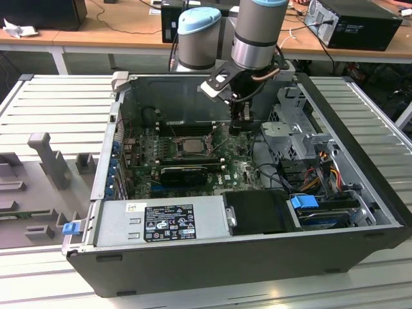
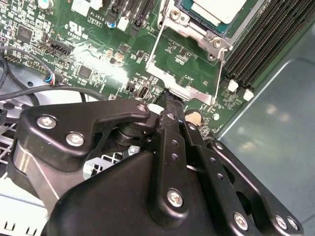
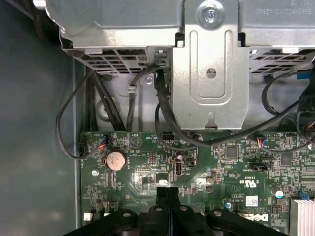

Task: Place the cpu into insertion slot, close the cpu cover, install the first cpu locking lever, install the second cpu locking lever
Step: 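Close the cpu cover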

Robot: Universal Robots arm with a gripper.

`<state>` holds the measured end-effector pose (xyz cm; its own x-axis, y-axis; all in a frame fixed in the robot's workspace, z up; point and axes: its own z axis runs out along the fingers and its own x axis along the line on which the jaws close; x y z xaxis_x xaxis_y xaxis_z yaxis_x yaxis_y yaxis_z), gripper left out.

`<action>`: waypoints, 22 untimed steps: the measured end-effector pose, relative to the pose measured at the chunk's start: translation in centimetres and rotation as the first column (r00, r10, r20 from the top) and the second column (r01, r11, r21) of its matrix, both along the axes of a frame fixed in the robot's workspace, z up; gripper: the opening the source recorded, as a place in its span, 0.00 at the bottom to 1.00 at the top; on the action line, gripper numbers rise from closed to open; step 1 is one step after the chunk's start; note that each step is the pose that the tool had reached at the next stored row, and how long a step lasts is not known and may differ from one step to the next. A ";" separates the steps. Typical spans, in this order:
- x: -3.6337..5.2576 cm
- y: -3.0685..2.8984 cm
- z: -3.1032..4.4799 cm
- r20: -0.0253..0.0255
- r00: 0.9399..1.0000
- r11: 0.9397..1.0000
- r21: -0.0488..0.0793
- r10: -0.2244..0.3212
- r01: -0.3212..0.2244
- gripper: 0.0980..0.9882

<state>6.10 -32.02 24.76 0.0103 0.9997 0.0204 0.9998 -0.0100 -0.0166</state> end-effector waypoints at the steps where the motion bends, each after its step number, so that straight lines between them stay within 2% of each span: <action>1: -0.09 0.00 -0.01 0.000 1.000 1.000 0.000 0.000 0.000 0.01; 22: -1.37 0.00 -0.04 0.000 1.000 1.000 0.000 0.000 0.000 0.01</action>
